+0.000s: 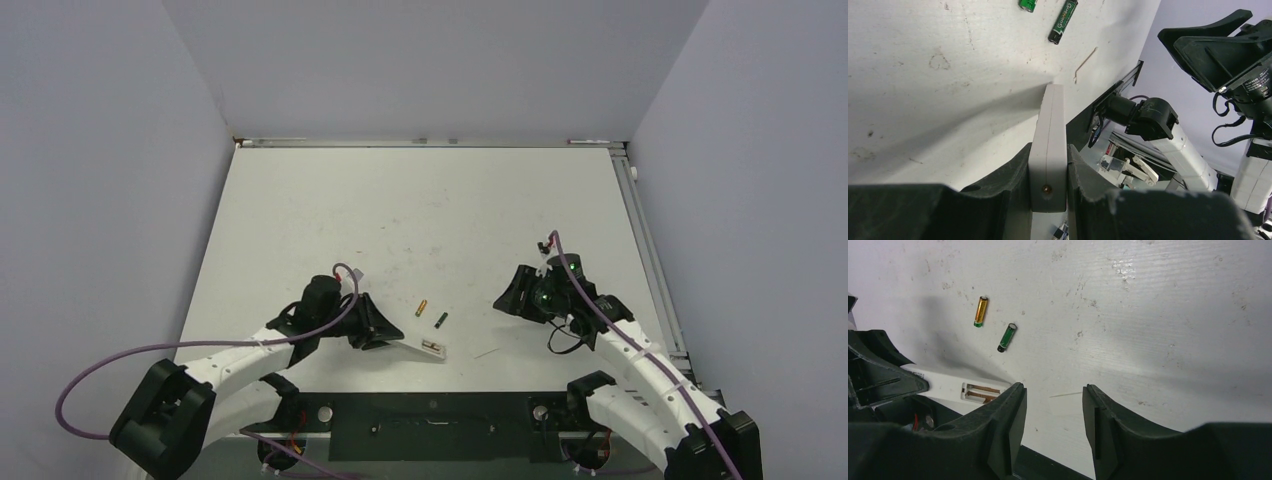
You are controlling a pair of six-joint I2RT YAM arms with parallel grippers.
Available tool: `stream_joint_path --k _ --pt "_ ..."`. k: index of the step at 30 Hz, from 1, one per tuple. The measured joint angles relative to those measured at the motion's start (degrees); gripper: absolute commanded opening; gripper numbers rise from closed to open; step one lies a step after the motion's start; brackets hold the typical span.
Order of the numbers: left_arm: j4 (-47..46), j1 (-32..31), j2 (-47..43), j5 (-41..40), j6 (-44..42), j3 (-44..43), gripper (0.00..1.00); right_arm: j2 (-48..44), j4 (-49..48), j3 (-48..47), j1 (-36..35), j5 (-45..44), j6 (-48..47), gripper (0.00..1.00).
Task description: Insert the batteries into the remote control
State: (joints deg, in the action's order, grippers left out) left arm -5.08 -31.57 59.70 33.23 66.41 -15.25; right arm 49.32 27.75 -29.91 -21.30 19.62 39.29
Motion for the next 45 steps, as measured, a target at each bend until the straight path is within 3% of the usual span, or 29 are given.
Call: stream_joint_path --k 4,11,17,22,33,45 --pt "-2.21 -0.63 1.70 -1.33 0.39 0.13 0.05 1.84 -0.57 -1.18 -0.68 1.03 -0.74 0.45" --pt "-3.96 -0.83 3.21 -2.10 0.15 0.20 0.32 6.19 -1.97 -3.80 -4.39 1.11 -2.73 0.45" --pt "1.57 -0.96 2.75 -6.75 -1.79 2.03 0.52 10.56 -2.05 -6.36 -6.25 0.48 -4.90 0.46" --pt "5.20 -0.98 0.94 -7.82 -2.62 2.14 0.61 13.27 -2.21 -8.81 -7.85 -0.57 -6.45 0.46" --pt "13.73 -0.96 -2.45 -10.01 -4.22 -0.28 0.70 18.14 -0.70 -13.14 -15.28 -7.28 -8.92 0.46" --pt "27.47 -0.98 -8.07 -12.39 -4.02 -2.16 0.73 21.59 0.37 -15.15 -18.14 -12.90 -9.05 0.47"
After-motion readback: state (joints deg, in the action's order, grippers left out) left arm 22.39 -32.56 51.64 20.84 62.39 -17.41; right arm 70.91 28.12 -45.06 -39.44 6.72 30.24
